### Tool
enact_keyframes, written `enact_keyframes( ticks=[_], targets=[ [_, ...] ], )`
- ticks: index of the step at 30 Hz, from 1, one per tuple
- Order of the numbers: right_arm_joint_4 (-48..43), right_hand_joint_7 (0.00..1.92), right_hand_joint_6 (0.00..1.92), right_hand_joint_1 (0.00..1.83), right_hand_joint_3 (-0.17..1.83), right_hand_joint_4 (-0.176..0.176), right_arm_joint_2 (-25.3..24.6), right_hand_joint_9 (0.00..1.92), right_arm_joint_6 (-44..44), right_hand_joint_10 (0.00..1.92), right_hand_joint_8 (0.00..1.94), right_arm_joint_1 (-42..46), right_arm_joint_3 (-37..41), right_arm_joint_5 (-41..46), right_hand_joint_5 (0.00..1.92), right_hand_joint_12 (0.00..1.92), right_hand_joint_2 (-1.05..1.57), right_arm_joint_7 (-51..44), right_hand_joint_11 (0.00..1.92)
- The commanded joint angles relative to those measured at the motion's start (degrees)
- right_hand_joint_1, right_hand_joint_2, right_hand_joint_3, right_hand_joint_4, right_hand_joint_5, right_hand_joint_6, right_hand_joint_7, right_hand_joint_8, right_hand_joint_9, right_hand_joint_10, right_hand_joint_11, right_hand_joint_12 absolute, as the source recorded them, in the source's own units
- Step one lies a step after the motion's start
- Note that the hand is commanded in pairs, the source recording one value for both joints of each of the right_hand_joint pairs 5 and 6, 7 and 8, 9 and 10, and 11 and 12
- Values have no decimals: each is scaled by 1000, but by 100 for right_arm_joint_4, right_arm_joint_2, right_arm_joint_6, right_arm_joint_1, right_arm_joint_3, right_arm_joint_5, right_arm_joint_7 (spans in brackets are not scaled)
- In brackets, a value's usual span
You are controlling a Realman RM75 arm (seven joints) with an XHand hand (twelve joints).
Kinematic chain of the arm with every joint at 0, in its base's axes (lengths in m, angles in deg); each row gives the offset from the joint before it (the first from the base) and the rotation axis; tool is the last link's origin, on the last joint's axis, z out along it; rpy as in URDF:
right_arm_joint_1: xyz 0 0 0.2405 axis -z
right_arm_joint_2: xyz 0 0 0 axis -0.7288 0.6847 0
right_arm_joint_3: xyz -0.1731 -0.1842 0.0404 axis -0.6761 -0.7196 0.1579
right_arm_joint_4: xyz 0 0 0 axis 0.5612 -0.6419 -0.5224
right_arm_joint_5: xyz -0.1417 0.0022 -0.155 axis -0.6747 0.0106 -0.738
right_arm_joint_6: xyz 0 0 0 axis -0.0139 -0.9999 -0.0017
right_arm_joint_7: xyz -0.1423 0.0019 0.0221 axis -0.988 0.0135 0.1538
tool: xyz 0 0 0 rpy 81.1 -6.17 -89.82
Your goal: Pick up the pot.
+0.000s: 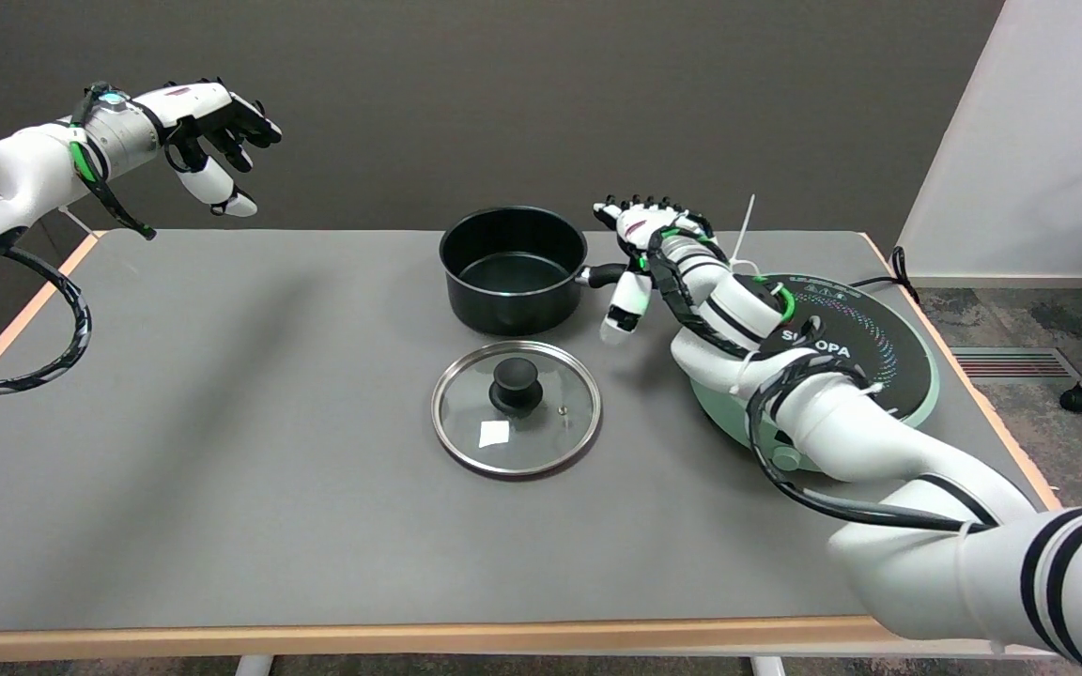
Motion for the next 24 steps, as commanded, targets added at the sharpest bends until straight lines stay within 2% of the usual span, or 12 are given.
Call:
enact_keyframes(
  ticks=[1,10,20,22,24],
  targets=[
    [425,30,30,1193,1248,176,-80,30,-70,30,30,-187,-29,39,30,30,-685,0,30],
    [537,24,24,1181,1166,176,-96,24,-86,24,24,-214,-29,124,24,24,-647,0,24],
    [601,23,23,1181,870,176,-96,23,-70,23,23,-227,-29,260,23,23,-481,0,23],
    [601,28,28,1180,880,176,-96,28,-70,28,28,-235,-29,260,28,28,-504,0,28],
    [601,35,35,1178,1014,176,-96,35,-78,35,35,-235,-29,260,35,35,-541,0,35]
  ],
)
